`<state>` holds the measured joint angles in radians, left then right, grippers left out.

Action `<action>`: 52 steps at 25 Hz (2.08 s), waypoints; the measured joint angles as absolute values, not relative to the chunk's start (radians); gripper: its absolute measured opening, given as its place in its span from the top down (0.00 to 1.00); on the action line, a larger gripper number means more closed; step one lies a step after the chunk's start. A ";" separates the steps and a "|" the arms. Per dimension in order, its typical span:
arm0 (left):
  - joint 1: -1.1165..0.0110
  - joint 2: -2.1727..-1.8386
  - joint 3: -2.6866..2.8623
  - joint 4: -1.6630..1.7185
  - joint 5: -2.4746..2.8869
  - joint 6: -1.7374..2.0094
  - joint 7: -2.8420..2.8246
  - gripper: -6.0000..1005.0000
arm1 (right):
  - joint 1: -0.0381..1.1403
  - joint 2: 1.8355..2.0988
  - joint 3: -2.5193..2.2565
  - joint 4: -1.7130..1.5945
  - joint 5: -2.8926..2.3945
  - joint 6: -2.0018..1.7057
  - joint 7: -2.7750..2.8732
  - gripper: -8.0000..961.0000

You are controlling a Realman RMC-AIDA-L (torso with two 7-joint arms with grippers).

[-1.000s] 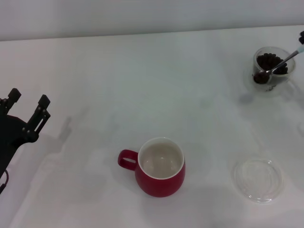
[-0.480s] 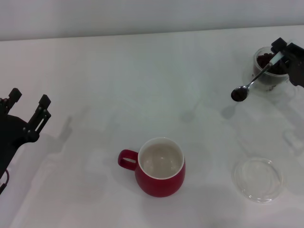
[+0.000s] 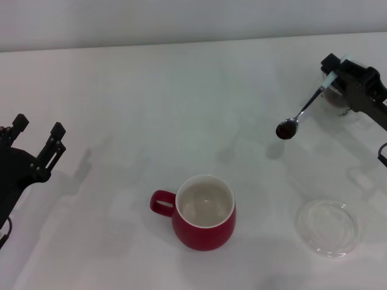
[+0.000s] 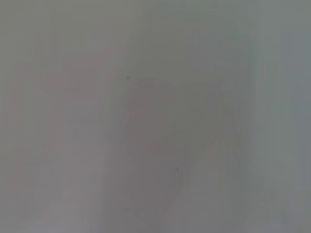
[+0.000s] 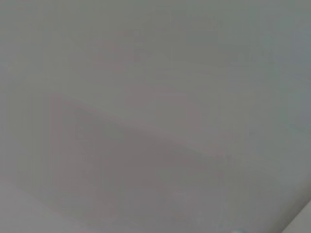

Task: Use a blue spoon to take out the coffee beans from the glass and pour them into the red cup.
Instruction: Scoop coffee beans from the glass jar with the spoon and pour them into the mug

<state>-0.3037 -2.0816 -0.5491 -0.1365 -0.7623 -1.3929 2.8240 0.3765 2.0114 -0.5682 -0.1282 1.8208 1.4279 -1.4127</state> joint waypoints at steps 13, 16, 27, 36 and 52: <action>-0.300 -2.083 -0.549 -0.137 -0.762 -1.391 2.824 0.27 | 0.414 2.014 -0.663 -0.105 1.821 1.428 -1.413 0.82; -0.295 -2.083 -0.549 -0.137 -0.762 -1.391 2.824 0.27 | 0.418 2.014 -0.685 -0.105 1.821 1.429 -1.409 0.82; -0.293 -2.083 -0.551 -0.137 -0.762 -1.391 2.824 0.27 | 0.470 2.025 -0.787 -0.095 1.822 1.452 -1.402 0.82; -0.296 -2.083 -0.554 -0.137 -0.762 -1.391 2.824 0.28 | 0.508 2.029 -0.822 -0.058 1.821 1.455 -1.402 0.81; -0.297 -2.083 -0.554 -0.137 -0.762 -1.391 2.824 0.28 | 0.543 2.028 -0.894 -0.063 1.821 1.472 -1.423 0.81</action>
